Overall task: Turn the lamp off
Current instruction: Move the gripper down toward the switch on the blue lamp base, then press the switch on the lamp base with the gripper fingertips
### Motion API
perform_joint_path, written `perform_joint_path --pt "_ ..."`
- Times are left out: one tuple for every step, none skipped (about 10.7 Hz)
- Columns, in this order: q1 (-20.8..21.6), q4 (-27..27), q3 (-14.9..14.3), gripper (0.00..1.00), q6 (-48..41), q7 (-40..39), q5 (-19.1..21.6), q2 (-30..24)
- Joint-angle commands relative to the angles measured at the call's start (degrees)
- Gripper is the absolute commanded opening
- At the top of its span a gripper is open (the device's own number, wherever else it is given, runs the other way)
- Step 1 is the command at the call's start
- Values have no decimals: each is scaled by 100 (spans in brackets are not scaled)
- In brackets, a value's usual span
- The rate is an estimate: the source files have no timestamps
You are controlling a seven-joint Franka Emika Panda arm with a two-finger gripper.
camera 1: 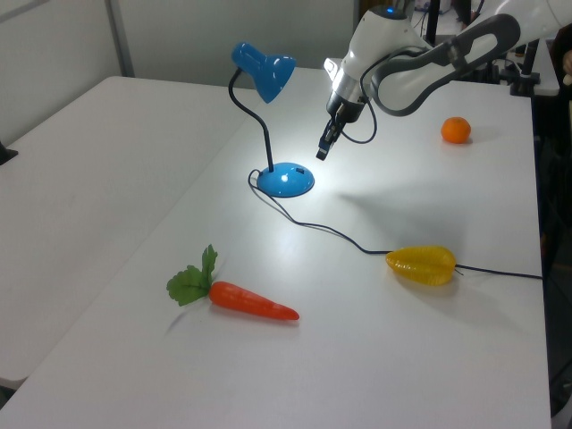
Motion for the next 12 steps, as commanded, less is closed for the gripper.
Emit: perform_joint_path --pt "25 9 -98 0 655 6 -61 254" --pt "25 9 -116 0 805 6 -61 368" --pt "16 18 -116 0 980 6 -61 430" --pt "7 18 -133 0 1087 -3 -61 501" --pt "7 18 -168 0 1183 -3 -61 562" --pt "7 27 -168 0 1263 -3 -61 606" --pt "-2 27 -168 0 1272 -21 -61 624" --pt "-2 70 -177 0 1298 -29 -61 676" --pt "-2 167 -177 0 1368 -21 -52 747" --pt "-2 185 -195 0 1465 -21 -43 791" --pt "-2 185 -195 0 1518 -12 -43 817" --pt "-2 185 -195 0 1518 -12 -43 861"
